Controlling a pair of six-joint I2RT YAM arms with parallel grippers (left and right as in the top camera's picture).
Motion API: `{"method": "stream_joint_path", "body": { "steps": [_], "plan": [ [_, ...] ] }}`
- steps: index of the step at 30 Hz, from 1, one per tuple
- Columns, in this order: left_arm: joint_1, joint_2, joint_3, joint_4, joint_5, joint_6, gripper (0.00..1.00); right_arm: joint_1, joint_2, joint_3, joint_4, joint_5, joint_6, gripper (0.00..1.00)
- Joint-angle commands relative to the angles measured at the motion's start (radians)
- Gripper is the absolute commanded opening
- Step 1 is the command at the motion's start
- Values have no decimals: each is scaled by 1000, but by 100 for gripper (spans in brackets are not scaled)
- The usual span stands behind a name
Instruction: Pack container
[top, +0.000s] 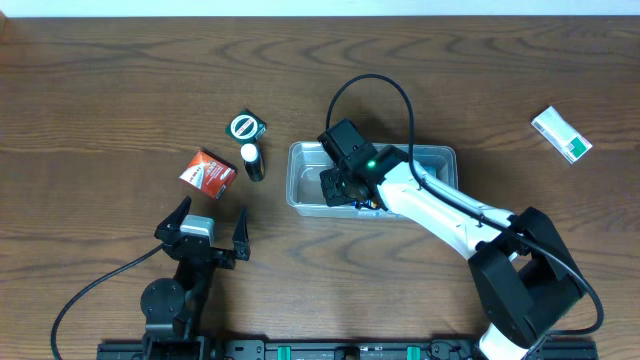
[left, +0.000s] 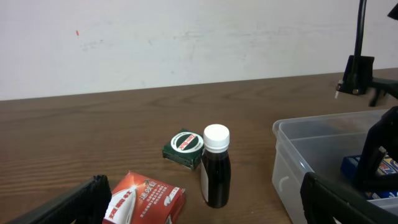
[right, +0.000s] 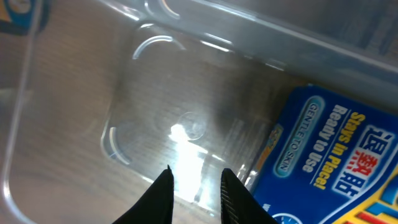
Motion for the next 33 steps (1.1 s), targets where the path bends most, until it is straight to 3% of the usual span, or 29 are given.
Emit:
{"method": "stream_joint_path", "body": {
  "steps": [1,10,33],
  "plan": [
    [5,-6,-18,-33,6,13,98,4,6,-31,32,52,32,22],
    [5,-6,-18,-33,6,13,98,4,6,-74,109,121,23,21],
    [5,-6,-18,-33,6,13,98,4,7,-76,64,192,12,25]
  ]
}}
